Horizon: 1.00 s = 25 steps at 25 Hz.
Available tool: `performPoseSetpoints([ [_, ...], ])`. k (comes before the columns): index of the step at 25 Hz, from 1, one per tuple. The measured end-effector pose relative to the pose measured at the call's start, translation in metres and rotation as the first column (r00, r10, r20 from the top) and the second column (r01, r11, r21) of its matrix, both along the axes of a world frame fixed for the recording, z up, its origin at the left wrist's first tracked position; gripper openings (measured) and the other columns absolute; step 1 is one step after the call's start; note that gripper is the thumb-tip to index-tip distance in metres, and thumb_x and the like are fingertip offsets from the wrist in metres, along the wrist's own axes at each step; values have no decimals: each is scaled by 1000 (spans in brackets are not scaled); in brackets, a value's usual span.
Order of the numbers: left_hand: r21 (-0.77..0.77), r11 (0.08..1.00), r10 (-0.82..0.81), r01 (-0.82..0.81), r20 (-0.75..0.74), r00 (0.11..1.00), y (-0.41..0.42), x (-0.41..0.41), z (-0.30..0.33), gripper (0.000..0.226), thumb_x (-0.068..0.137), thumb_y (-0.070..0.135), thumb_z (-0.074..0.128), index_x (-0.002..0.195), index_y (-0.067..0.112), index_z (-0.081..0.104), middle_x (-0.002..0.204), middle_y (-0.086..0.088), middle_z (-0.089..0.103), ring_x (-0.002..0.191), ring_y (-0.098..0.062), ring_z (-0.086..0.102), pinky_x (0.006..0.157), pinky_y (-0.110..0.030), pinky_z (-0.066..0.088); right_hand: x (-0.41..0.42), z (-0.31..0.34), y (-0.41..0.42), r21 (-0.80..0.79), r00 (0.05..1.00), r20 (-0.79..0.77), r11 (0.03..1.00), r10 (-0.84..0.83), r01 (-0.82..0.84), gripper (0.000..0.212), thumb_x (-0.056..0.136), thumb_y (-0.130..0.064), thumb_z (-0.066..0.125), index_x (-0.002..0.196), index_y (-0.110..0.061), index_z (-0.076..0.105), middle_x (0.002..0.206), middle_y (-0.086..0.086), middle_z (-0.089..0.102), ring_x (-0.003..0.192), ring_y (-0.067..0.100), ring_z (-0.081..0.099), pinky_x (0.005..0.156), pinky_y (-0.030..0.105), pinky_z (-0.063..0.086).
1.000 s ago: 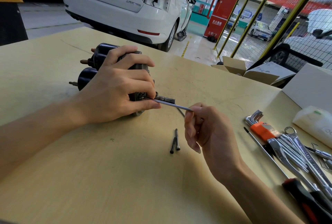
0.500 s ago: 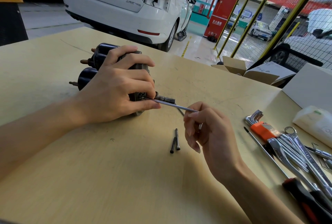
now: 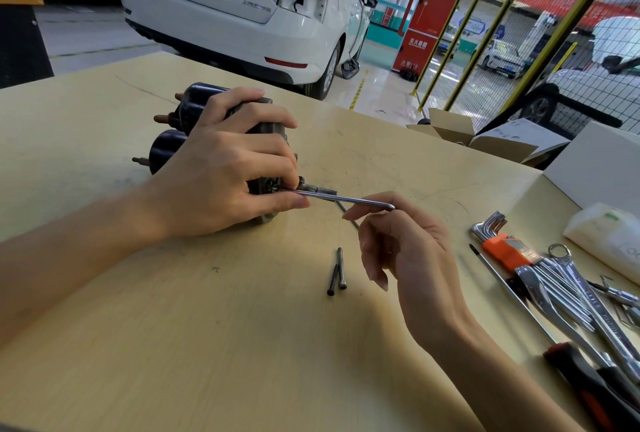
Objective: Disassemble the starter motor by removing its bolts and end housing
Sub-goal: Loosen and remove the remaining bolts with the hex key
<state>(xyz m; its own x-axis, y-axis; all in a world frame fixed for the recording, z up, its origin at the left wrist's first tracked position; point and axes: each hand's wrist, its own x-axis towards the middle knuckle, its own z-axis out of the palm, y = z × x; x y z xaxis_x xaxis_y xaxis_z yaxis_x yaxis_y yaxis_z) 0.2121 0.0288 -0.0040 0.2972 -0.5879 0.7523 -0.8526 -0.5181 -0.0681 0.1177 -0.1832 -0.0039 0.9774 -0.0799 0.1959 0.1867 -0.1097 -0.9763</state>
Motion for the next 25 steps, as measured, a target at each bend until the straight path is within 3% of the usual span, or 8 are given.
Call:
performPoseSetpoints([
  [8, -5, 1000, -28, 28, -15, 999, 1, 0, 0, 25, 92, 45, 62, 86, 27, 78, 94, 14, 72, 124, -20, 53, 114, -47, 23, 0, -1, 0, -44, 999, 0, 998, -41, 41, 44, 97, 3, 34, 77, -12, 70, 52, 4, 50, 40, 16, 41, 38, 26, 27],
  [15, -11, 1000, -26, 25, -12, 1000, 0, 0, 0, 22, 88, 45, 66, 84, 26, 77, 94, 14, 72, 123, -22, 55, 113, -47, 23, 5, -1, -5, 12, 991, -37, 991, -132, 132, 28, 100, -9, 38, 95, -12, 66, 52, -1, 51, 40, 12, 41, 36, 23, 29],
  [20, -16, 1000, -27, 26, -18, 999, 0, 0, 0, 24, 88, 46, 65, 83, 25, 77, 93, 14, 72, 123, -22, 55, 113, -47, 23, 5, -2, -4, 94, 992, -112, 993, -54, 65, 42, 102, -26, 41, 65, -11, 53, 47, 4, 33, 38, 17, 37, 36, 22, 30],
  [22, -14, 1000, -27, 27, -19, 999, 0, 0, 0, 24, 88, 46, 66, 83, 25, 76, 93, 14, 71, 123, -22, 55, 113, -48, 24, 6, -2, -5, 114, 988, -147, 992, -42, 60, 45, 102, -32, 42, 61, -14, 48, 48, 3, 23, 38, 18, 36, 38, 22, 30],
  [25, -9, 1000, -25, 25, -12, 1000, 1, 0, 0, 25, 88, 47, 66, 82, 25, 76, 93, 13, 72, 123, -22, 55, 113, -48, 24, 7, -1, -6, 147, 989, -143, 988, -25, 46, 50, 102, -35, 39, 56, -19, 48, 47, 0, 23, 38, 18, 35, 39, 21, 31],
])
